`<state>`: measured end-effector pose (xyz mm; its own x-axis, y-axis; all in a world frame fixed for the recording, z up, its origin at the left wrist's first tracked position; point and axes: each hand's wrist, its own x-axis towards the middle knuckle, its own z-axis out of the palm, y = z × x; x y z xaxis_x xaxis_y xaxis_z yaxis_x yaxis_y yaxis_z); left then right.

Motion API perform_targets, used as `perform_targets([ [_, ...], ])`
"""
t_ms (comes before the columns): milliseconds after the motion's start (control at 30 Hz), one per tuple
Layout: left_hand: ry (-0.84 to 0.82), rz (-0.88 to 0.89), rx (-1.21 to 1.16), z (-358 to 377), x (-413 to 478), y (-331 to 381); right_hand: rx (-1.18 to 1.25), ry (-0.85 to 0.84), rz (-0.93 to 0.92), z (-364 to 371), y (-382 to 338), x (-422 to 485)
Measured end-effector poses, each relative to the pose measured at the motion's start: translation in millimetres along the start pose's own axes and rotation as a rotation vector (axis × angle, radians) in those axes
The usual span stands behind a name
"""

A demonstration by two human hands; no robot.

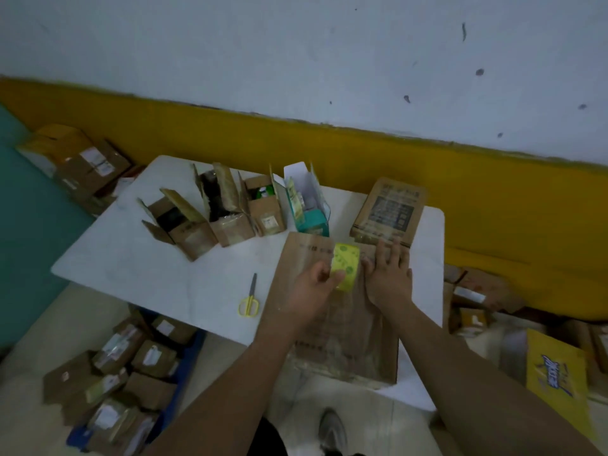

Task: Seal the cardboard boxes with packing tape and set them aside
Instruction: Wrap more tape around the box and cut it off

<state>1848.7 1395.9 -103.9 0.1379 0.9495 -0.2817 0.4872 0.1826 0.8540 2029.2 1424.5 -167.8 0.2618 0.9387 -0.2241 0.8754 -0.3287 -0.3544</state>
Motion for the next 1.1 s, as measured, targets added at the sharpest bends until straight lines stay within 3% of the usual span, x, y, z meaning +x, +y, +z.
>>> perform_targets([
  [200, 0.098, -0.030, -0.054, 1, -84, -24, 0.026, -0.076, 0.015, -1, -2, 3],
  [300, 0.058, -0.045, -0.158, 5, -129, -42, 0.007, -0.100, 0.052, -5, -7, 1],
  [400, 0.025, -0.115, -0.088, 16, -156, -56, 0.000, -0.150, 0.084, -13, -12, -1],
  [633, -0.059, -0.320, -0.133, 29, -169, -91, -0.085, -0.282, 0.104, -12, -12, 12],
  [867, -0.092, -0.374, -0.226, 43, -143, -98, -0.194, -0.186, 0.098, -9, -14, 8],
  [967, -0.109, -0.413, -0.281, 43, -136, -92, -0.278, -0.001, -0.203, -7, -37, -21],
  [1033, -0.140, -0.422, -0.288, 39, -134, -91, -0.285, -0.138, -0.461, 9, -51, -52],
  [1100, -0.176, -0.408, -0.209, 35, -132, -89, -0.319, -0.273, -0.556, 29, -48, -93],
])
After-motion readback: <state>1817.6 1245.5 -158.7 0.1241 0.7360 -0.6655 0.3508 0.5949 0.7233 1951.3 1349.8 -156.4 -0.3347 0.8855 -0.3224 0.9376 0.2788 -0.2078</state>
